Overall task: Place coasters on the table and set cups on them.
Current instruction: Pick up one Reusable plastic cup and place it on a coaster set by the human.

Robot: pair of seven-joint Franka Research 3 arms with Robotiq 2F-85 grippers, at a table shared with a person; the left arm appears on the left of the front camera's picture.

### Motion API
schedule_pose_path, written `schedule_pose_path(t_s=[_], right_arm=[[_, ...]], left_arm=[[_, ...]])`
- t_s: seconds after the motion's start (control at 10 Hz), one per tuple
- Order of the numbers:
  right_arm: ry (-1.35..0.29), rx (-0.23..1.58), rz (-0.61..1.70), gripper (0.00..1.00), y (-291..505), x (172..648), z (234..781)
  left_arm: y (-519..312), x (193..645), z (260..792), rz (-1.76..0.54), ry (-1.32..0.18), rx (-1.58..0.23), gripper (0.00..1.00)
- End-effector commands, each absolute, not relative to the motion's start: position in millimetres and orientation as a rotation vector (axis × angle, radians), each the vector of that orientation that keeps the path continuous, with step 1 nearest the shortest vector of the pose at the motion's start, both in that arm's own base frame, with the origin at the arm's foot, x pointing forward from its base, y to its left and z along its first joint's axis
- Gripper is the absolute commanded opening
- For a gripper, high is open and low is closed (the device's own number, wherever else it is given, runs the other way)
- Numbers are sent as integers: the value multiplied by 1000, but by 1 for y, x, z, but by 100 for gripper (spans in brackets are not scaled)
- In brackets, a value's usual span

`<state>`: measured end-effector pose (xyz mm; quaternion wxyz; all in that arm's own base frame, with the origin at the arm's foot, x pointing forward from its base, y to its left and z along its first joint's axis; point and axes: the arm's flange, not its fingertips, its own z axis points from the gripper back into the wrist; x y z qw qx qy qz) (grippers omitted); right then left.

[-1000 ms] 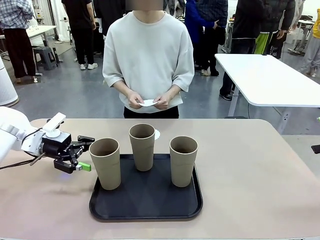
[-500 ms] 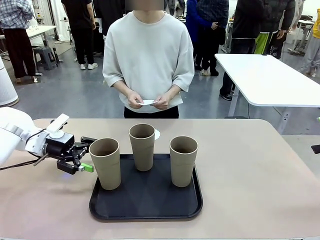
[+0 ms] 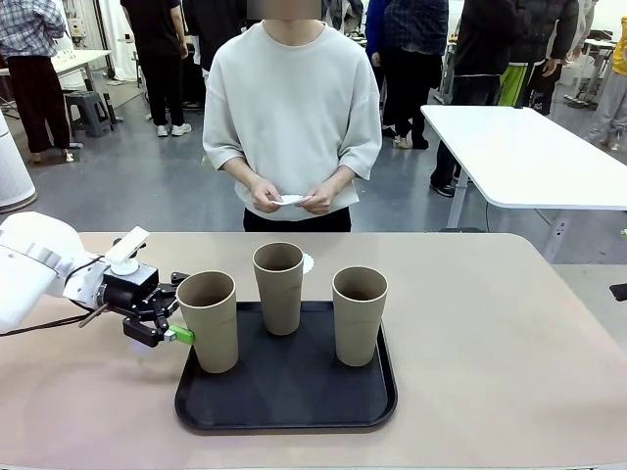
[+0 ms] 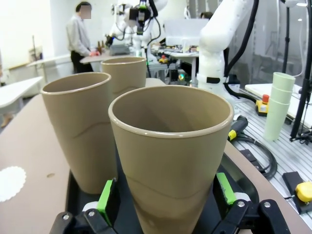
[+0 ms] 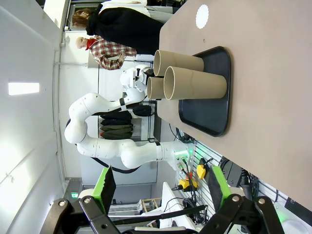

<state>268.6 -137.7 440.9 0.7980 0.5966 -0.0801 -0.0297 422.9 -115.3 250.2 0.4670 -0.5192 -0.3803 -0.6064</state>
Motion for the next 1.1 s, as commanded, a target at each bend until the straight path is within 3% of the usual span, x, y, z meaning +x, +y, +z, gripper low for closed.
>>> schedule_pose_path(t_s=[0.0,0.9,1.0], right_arm=[[-175,1288,-65,100,-138,269,441],[-175,1288,-65,100,-138,269,441],[-175,1288,-65,100,-138,269,441]], left_arm=[[-123,426,250,-1489,-910,-1270,100],[-145,415,248,-1559,-865,-1322,100],[-147,414,248,-1564,-865,-1330,46]])
